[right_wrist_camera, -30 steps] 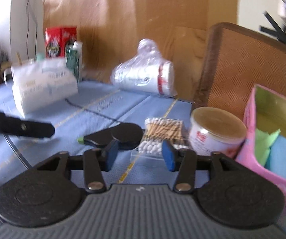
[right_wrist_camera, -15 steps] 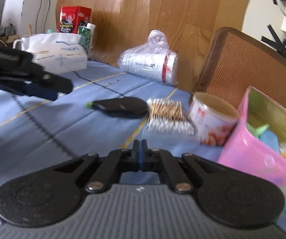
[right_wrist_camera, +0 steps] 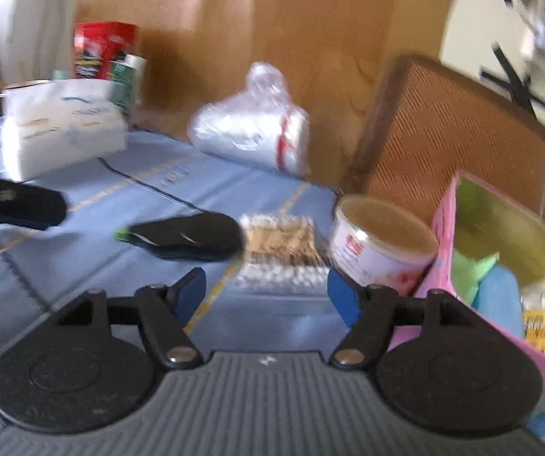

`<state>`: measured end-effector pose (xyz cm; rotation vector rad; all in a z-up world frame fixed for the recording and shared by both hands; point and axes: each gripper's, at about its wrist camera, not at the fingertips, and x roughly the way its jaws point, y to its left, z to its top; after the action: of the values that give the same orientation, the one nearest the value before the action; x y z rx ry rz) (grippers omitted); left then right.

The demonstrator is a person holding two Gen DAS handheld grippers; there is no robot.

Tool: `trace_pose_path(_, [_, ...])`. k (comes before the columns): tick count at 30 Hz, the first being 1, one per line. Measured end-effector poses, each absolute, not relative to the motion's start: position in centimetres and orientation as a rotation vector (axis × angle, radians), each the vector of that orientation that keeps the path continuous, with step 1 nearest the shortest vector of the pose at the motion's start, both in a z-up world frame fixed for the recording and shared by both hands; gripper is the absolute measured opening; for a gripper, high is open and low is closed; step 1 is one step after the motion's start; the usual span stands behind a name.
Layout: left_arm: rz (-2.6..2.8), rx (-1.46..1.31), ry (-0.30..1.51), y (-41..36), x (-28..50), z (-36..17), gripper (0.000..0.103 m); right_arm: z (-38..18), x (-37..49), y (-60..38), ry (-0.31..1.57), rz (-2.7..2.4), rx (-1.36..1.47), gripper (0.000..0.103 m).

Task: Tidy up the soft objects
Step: 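Grasp the cotton-swab pack with the right gripper and lift it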

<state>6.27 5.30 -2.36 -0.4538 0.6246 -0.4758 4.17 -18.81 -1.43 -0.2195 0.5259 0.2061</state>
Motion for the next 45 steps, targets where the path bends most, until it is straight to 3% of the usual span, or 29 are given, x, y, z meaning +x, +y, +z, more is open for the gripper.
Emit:
trace_pose_path(5, [-0.496,-0.454,0.624,5.2,6.3,-2.3,0.077,-1.6,5.1,-20.1,0.557,0.183,-0.137,0.085])
trace_pose_path(7, [-0.499,-0.456,0.62,5.2,6.2,-2.3,0.077,-2.0,5.3,-19.3,0.578,0.201,-0.173,0.096])
trace_pose_path(8, [-0.5,-0.457,0.618,5.3,6.2,-2.3,0.077,-2.4,5.5,-18.9,0.592,0.218,-0.181,0.096])
trace_pose_path(9, [-0.501,-0.46,0.618,5.3,6.2,-2.3,0.077,-2.6,5.6,-18.7,0.603,0.239,-0.174,0.09])
trace_pose_path(10, [-0.503,-0.462,0.617,5.4,6.2,-2.3,0.077,-2.4,5.7,-18.7,0.614,0.273,-0.144,0.077])
trace_pose_path(12, [-0.506,-0.467,0.617,5.4,6.1,-2.3,0.077,-2.2,5.9,-18.5,0.638,0.321,-0.087,0.068])
trace_pose_path(23, [-0.514,-0.499,0.615,5.7,6.2,-2.4,0.077,2.0,7.1,-17.1,0.549,0.391,-0.122,0.068])
trace_pose_path(33, [-0.516,-0.52,0.608,6.0,6.3,-2.5,0.08,1.2,19.2,-16.2,0.901,0.348,-0.083,0.07])
trace_pose_path(40, [-0.524,-0.533,0.606,6.2,6.3,-2.6,0.08,1.2,12.9,-16.2,0.873,0.422,-0.142,0.072])
trace_pose_path(45, [-0.531,-0.516,0.604,5.9,6.2,-2.5,0.08,0.6,6.5,-19.1,0.858,0.512,0.011,0.071])
